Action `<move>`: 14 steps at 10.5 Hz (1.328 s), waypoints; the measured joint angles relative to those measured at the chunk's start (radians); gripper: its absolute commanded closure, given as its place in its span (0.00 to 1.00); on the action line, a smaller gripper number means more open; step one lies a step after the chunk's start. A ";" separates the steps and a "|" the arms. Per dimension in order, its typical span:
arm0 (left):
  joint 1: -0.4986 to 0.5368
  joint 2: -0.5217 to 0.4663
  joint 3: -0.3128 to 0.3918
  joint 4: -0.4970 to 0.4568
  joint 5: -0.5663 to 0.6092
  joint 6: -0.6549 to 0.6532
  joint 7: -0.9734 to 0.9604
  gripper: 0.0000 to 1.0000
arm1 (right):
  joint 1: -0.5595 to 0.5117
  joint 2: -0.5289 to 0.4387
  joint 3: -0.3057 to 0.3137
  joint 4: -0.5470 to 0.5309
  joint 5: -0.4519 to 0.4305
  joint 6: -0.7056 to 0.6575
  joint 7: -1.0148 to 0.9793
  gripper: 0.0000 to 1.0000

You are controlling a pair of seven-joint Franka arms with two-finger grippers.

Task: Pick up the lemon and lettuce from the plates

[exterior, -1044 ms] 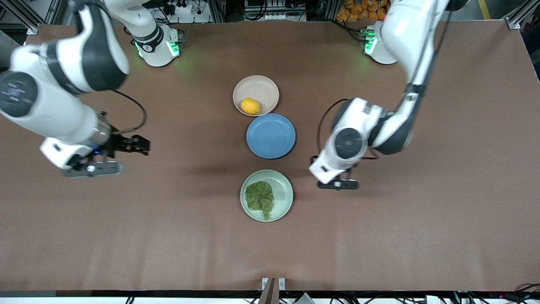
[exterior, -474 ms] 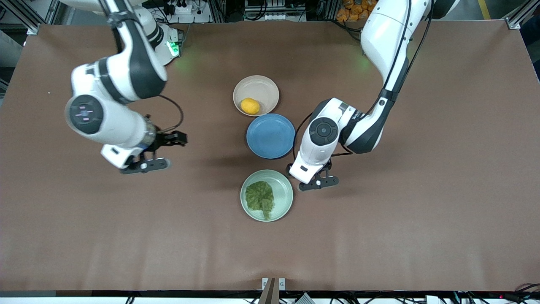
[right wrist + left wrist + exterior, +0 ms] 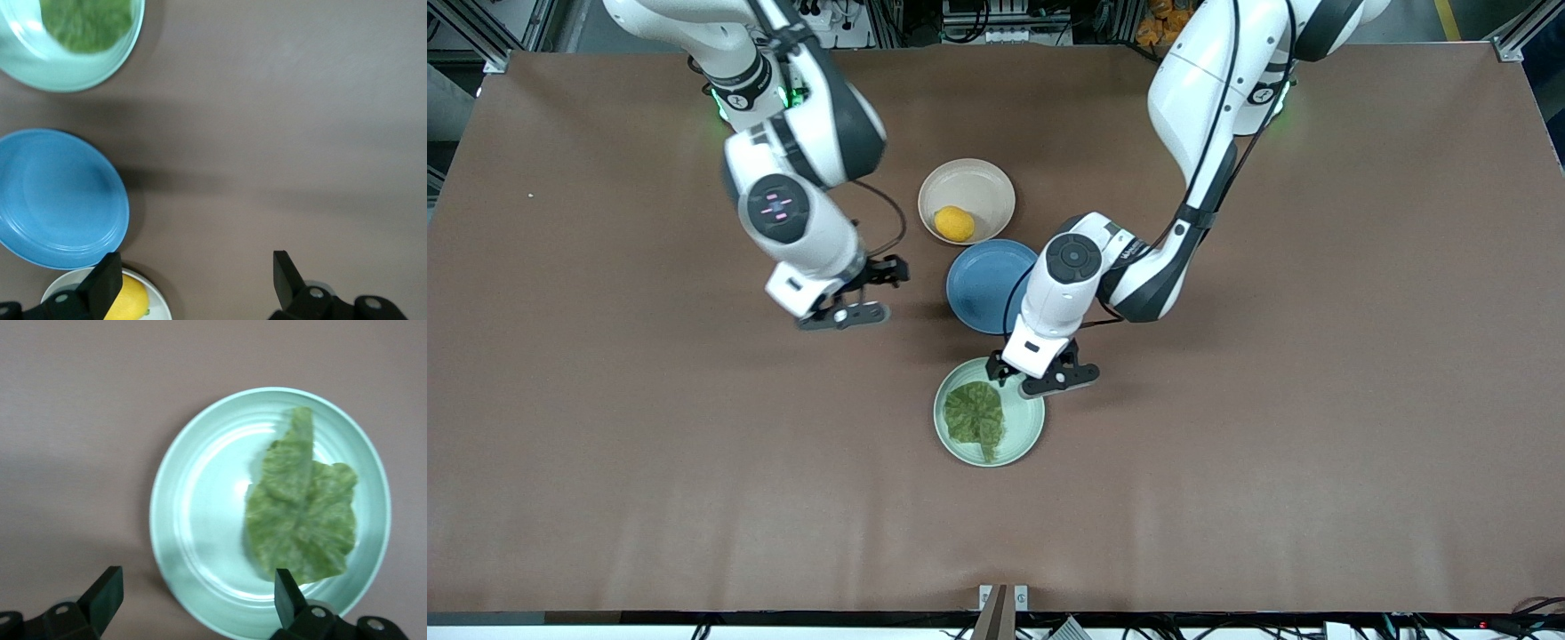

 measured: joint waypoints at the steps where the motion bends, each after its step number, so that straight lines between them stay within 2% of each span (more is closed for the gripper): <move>1: -0.008 0.010 0.000 0.000 0.000 0.054 -0.012 0.00 | 0.039 -0.008 0.000 -0.057 0.001 0.049 0.022 0.00; 3: -0.025 0.044 0.000 0.000 0.000 0.172 -0.055 0.00 | 0.122 -0.023 0.000 -0.161 0.002 0.152 0.089 0.00; 6: -0.033 0.084 0.001 0.002 0.000 0.232 -0.061 0.00 | 0.270 -0.024 0.000 -0.275 0.003 0.306 0.198 0.00; 10: -0.067 0.115 0.028 0.002 0.000 0.317 -0.061 0.00 | 0.414 -0.005 0.000 -0.320 0.003 0.391 0.304 0.00; 14: -0.102 0.163 0.061 0.005 0.000 0.434 -0.061 0.00 | 0.437 0.064 -0.007 -0.324 -0.009 0.446 0.315 0.00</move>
